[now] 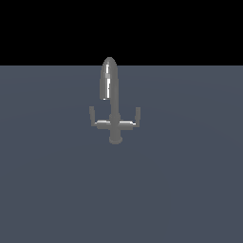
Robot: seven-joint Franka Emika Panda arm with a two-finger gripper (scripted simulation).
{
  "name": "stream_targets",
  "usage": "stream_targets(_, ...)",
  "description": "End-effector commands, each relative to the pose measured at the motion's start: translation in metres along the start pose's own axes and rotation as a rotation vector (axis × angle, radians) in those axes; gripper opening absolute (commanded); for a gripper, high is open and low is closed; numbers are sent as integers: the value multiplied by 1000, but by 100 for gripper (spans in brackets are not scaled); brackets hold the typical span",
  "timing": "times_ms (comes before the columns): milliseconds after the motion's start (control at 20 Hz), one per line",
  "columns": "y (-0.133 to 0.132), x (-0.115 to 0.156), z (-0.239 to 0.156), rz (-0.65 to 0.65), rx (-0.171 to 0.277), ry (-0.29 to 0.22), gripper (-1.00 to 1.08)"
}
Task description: Turn on the faucet by rotating a designated handle.
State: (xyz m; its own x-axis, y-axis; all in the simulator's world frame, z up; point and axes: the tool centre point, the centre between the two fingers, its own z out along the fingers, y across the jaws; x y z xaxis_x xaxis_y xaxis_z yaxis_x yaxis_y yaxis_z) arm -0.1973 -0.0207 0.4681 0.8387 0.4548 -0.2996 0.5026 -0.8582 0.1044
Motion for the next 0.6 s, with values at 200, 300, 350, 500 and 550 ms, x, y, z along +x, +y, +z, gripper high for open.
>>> stream_targets(200,10,20,4,-198,-50,-98,-100)
stream_targets(300,13,26,6,-258,-62,-129,-100)
stream_targets(350,15,29,7,-289,-67,-144,-100)
stream_targets(500,19,39,9,-379,-82,-191,-100)
stream_targets(550,20,43,10,-410,-86,-207,-100)
